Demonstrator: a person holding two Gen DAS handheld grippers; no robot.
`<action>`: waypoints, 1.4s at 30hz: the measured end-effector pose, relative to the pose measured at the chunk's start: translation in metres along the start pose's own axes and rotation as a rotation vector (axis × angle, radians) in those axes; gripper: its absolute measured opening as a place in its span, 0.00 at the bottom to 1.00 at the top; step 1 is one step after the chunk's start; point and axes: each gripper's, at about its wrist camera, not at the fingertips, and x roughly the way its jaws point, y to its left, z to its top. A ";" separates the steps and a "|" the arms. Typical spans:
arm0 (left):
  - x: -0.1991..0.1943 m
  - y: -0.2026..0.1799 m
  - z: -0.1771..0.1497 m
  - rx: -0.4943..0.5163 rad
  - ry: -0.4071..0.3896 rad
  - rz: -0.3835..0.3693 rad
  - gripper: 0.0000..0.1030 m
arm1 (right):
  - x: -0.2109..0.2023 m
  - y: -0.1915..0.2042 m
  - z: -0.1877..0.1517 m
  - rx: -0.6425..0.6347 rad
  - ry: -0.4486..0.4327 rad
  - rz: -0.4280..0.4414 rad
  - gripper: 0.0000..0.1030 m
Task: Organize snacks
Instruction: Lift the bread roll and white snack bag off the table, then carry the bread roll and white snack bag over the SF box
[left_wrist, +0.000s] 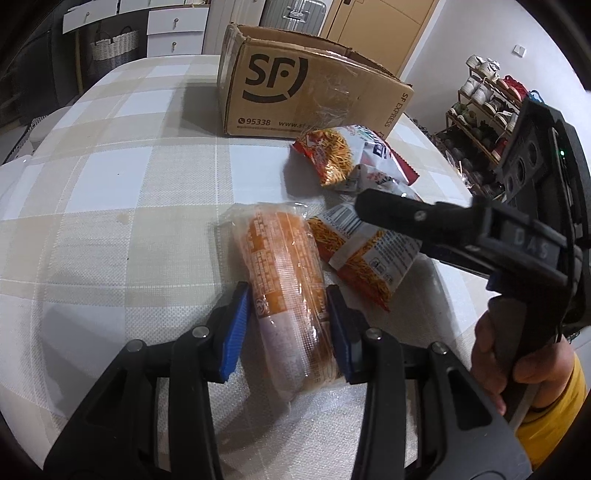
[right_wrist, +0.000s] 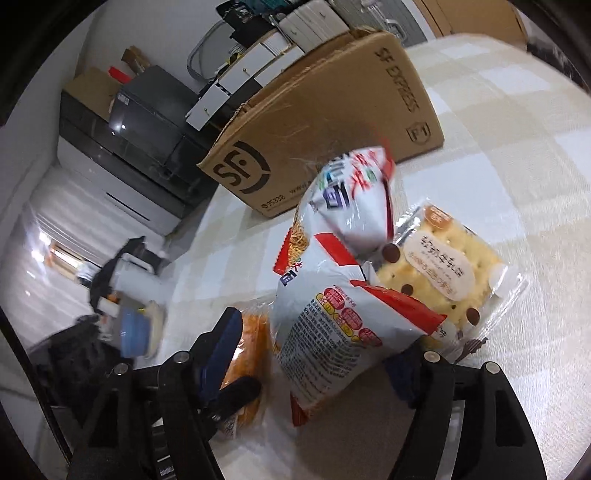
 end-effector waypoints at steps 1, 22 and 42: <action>0.000 0.000 -0.001 -0.001 -0.001 -0.003 0.36 | 0.002 0.001 -0.001 -0.011 -0.007 -0.012 0.71; -0.003 -0.003 0.000 -0.004 0.018 0.021 0.35 | -0.032 -0.004 -0.020 -0.019 -0.118 -0.026 0.40; -0.081 -0.035 0.027 0.049 -0.111 0.058 0.35 | -0.144 0.023 -0.010 -0.080 -0.307 0.089 0.40</action>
